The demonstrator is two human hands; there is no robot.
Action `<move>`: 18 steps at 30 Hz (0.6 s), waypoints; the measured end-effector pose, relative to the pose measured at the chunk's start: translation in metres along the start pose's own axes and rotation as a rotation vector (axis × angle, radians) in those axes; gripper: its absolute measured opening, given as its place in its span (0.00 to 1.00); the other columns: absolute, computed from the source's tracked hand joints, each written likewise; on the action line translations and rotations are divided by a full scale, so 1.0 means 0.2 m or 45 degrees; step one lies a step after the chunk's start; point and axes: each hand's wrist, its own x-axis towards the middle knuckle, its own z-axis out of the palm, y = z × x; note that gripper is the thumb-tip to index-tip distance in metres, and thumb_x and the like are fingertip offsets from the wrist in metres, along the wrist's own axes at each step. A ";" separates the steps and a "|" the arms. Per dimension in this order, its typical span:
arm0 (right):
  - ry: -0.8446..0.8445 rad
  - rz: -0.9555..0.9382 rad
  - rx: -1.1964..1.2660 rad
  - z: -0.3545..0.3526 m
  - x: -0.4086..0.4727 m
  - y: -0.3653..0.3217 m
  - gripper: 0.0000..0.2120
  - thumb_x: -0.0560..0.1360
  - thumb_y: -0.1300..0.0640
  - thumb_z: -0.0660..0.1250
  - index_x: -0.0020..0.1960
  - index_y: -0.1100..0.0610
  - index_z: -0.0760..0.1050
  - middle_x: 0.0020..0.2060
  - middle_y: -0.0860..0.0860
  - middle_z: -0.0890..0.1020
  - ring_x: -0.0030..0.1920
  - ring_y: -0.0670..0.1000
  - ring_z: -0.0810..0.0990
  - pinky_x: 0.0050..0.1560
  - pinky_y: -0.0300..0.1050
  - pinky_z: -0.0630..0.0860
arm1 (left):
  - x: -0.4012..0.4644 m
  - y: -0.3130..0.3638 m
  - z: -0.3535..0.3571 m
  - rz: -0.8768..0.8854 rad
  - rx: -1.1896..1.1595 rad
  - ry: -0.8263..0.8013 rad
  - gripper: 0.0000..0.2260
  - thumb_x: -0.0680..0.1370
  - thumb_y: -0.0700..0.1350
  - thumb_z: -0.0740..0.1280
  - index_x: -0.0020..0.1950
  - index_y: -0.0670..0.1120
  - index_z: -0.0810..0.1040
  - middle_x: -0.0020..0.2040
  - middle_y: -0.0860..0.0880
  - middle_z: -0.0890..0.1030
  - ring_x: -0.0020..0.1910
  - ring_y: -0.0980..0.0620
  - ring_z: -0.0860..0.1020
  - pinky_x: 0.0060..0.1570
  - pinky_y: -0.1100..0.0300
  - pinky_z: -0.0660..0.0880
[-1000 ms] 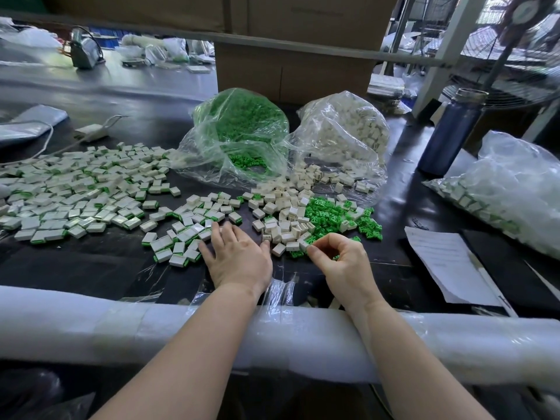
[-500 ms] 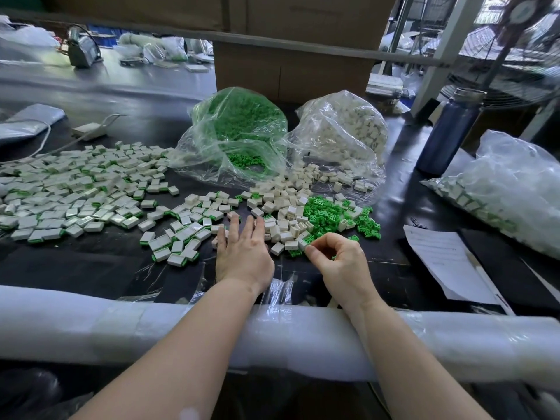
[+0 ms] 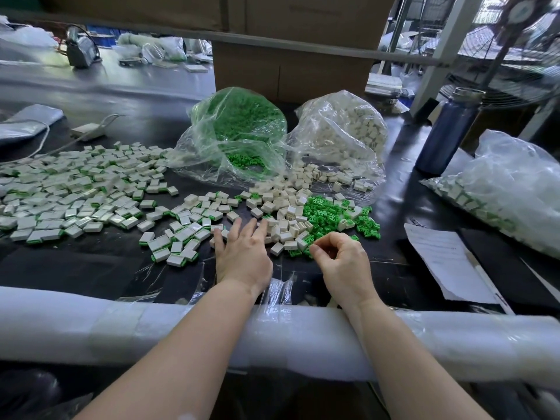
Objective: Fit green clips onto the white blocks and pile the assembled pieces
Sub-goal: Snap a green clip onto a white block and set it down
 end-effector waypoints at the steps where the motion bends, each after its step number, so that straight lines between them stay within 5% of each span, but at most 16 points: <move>1: -0.005 -0.005 -0.021 0.00 0.00 0.00 0.05 0.73 0.58 0.69 0.39 0.53 0.76 0.37 0.47 0.77 0.39 0.46 0.73 0.43 0.39 0.69 | 0.00 0.00 0.00 0.010 -0.013 0.013 0.32 0.74 0.32 0.53 0.76 0.54 0.53 0.76 0.54 0.56 0.75 0.51 0.47 0.71 0.48 0.34; 7: -0.061 -0.107 -0.160 0.01 0.00 -0.02 0.03 0.74 0.60 0.69 0.45 0.55 0.81 0.42 0.46 0.76 0.46 0.48 0.73 0.49 0.38 0.67 | -0.01 -0.01 0.01 0.014 -0.060 0.198 0.20 0.79 0.40 0.58 0.68 0.58 0.67 0.63 0.55 0.72 0.66 0.52 0.65 0.72 0.47 0.46; 10: -0.116 -0.197 -0.316 0.02 -0.01 -0.02 0.06 0.75 0.59 0.67 0.49 0.53 0.82 0.45 0.45 0.76 0.52 0.48 0.72 0.56 0.42 0.65 | -0.02 -0.01 0.00 0.019 -0.049 0.221 0.14 0.79 0.45 0.60 0.64 0.56 0.71 0.59 0.54 0.74 0.62 0.51 0.67 0.71 0.49 0.52; 18: -0.128 -0.261 -0.634 0.04 -0.02 -0.04 0.10 0.75 0.52 0.66 0.56 0.50 0.78 0.52 0.47 0.74 0.57 0.50 0.69 0.56 0.45 0.59 | -0.03 -0.01 -0.01 -0.003 -0.072 0.246 0.10 0.78 0.48 0.62 0.59 0.55 0.72 0.55 0.55 0.77 0.59 0.51 0.69 0.66 0.52 0.56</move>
